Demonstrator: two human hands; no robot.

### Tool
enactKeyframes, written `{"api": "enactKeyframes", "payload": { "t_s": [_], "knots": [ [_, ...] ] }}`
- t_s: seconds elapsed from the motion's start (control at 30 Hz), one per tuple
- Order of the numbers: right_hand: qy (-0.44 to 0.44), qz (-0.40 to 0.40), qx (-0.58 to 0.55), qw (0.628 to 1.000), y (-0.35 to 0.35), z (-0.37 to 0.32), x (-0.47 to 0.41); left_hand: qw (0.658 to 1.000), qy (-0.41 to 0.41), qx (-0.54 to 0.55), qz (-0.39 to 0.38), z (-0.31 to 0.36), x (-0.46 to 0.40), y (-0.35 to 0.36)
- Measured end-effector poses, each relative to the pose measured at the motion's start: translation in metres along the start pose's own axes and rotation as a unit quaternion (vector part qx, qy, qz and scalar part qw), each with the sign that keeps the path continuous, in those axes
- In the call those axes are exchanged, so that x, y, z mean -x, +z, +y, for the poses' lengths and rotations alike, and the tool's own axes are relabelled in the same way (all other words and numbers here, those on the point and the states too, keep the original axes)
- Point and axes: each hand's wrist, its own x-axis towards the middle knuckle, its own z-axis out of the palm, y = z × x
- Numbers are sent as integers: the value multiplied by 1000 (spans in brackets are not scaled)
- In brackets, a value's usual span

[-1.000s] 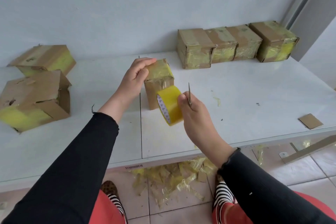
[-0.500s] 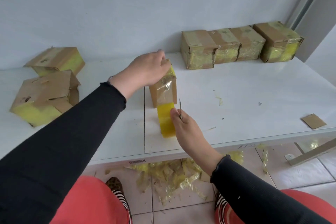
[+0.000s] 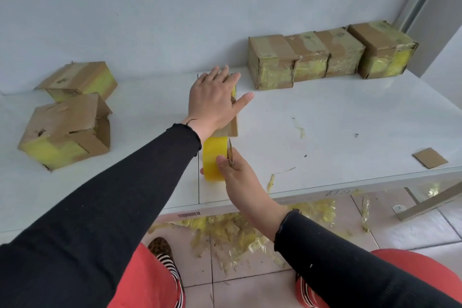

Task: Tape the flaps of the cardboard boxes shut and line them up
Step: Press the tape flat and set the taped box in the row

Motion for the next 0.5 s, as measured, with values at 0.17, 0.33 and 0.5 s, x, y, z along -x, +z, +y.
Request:
{"api": "enactKeyframes", "payload": {
  "t_s": [0.17,0.33,0.5],
  "knots": [
    [15,-6,-1,1000,0,-3,4,904,-51,394,156,-21,23,-36],
    [4,-15,40,999,-7,3,-1,813,-320,486,8,-10,110,-20],
    [-121,92,233,961,-39,-16,-25,728,-315,596,-125,-8,132,-4]
  ]
}}
